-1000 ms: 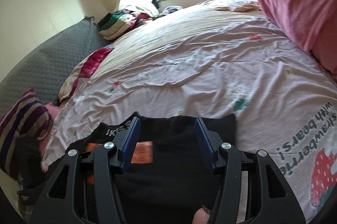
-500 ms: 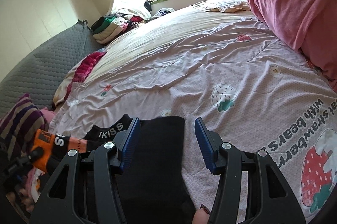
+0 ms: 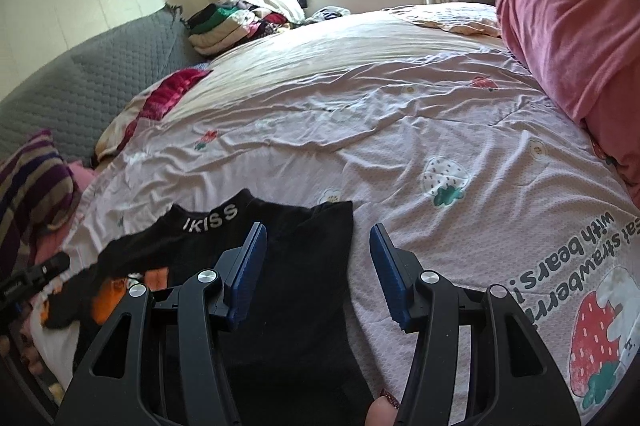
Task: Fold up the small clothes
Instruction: 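Carry the sleeve across the shirt body with the right gripper and release, then move the left gripper to the other sleeve's orange cuff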
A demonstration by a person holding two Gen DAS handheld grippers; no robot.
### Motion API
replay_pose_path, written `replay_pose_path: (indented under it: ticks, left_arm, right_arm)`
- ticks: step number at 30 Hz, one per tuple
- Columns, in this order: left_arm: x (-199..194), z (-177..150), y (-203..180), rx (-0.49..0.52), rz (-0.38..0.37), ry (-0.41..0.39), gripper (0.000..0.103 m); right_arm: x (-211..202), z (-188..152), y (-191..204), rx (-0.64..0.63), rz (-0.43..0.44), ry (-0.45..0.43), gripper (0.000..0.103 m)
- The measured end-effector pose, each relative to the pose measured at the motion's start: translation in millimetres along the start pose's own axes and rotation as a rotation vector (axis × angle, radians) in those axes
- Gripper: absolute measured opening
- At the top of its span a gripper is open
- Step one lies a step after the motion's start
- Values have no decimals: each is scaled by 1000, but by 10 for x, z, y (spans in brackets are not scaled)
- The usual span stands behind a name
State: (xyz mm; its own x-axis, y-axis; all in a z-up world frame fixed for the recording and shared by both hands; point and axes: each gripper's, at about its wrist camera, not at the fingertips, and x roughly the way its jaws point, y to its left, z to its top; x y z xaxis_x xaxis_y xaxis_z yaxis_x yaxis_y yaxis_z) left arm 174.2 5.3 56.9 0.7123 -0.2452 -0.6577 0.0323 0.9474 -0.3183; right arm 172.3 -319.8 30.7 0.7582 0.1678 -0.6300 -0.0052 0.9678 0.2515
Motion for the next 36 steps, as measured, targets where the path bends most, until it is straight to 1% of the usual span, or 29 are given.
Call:
replay_pose_path:
  ticks: [3, 4, 5, 7, 8, 12, 15, 16, 20, 22, 24, 26, 27, 28, 30, 32, 33, 34, 35, 36]
  left_arm:
    - [77, -43, -13, 20, 16, 27, 19]
    - [142, -70, -24, 35, 35, 46, 19]
    - [179, -91, -26, 42, 43, 60, 19]
    - [314, -167, -15, 59, 56, 104, 23]
    - [371, -207, -10, 66, 68, 122, 23]
    - [597, -392, 53, 87, 115, 200, 25]
    - [743, -514, 151, 81, 130, 251, 27]
    - [760, -525, 167, 81, 127, 250, 27]
    - [734, -544, 184, 94, 120, 242, 27]
    - [716, -551, 183, 98, 118, 241, 28]
    - [695, -544, 185, 91, 114, 239, 28]
    - [658, -525, 199, 80, 107, 233, 31]
    - [629, -513, 212, 70, 102, 228, 36]
    - [593, -496, 226, 58, 95, 222, 38]
    - [525, -468, 243, 45, 87, 209, 39]
    - [439, -433, 253, 39, 89, 189, 43]
    - [401, -421, 260, 37, 90, 181, 47]
    - [374, -410, 258, 38, 91, 175, 49]
    - [341, -404, 263, 40, 92, 168, 50]
    - [307, -396, 266, 41, 92, 162, 53]
  right_arm:
    - [43, -60, 137, -47, 6, 21, 52]
    - [54, -77, 170, -61, 5, 28, 53]
    - [75, -104, 223, -81, 3, 36, 57]
    - [109, -151, 308, -116, 1, 48, 59]
    - [124, -176, 339, -127, 4, 56, 59]
    - [239, -310, 486, -176, 26, 112, 60]
    - [335, -419, 563, -217, 40, 165, 65]
    - [376, -455, 568, -222, 43, 187, 66]
    - [575, -618, 494, -217, -26, 290, 66]
    - [655, -701, 445, -204, -38, 322, 66]
    - [639, -731, 468, -218, -50, 310, 66]
    - [598, -728, 484, -212, -38, 293, 69]
    - [563, -727, 491, -202, -23, 283, 70]
    - [524, -726, 501, -188, -9, 269, 70]
    - [467, -705, 518, -179, -8, 251, 73]
    - [405, -677, 554, -171, 0, 223, 74]
    - [390, -654, 567, -169, 0, 217, 76]
    - [369, -639, 589, -166, 4, 206, 81]
    - [346, -628, 613, -164, 12, 195, 84]
    - [334, -623, 626, -163, 15, 191, 85]
